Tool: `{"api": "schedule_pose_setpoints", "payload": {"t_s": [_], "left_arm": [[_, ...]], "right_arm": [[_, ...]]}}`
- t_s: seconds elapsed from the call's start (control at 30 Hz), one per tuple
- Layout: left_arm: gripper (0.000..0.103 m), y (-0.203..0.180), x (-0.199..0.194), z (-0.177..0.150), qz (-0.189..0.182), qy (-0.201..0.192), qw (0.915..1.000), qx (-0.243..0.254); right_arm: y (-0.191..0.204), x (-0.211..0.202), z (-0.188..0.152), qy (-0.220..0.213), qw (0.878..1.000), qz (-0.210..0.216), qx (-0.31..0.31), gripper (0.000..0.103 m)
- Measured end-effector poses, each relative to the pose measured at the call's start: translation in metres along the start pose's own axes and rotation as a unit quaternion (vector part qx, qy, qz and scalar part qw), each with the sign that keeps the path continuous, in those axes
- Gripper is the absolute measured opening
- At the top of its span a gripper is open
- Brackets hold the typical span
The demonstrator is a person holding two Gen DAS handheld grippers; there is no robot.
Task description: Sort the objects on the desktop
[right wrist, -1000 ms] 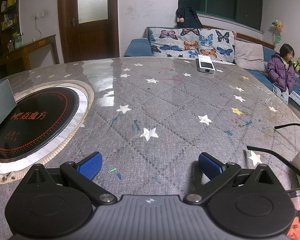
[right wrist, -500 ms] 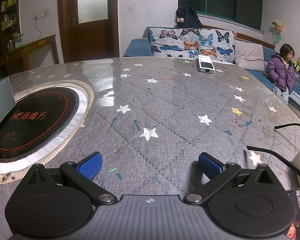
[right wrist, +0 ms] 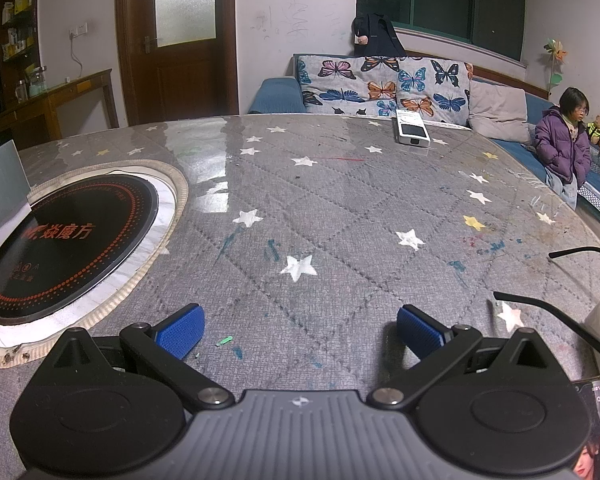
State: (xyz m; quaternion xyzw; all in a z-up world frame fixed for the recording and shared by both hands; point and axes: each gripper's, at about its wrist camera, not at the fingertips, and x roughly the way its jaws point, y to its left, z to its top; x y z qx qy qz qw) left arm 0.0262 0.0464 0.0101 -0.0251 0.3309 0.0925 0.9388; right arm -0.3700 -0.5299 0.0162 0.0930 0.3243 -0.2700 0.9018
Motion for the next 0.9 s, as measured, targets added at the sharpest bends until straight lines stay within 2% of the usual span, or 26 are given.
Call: {"api": "schedule_pose_setpoints", "payload": {"t_s": [0.9], "left_arm": [[0.103,-0.0017,0.0011,0.0009,0.000,0.000,1.0000,0.000]], "right_arm": [[-0.0001,0.0000,0.0002,0.000,1.000,0.000,0.000,0.103]]}}
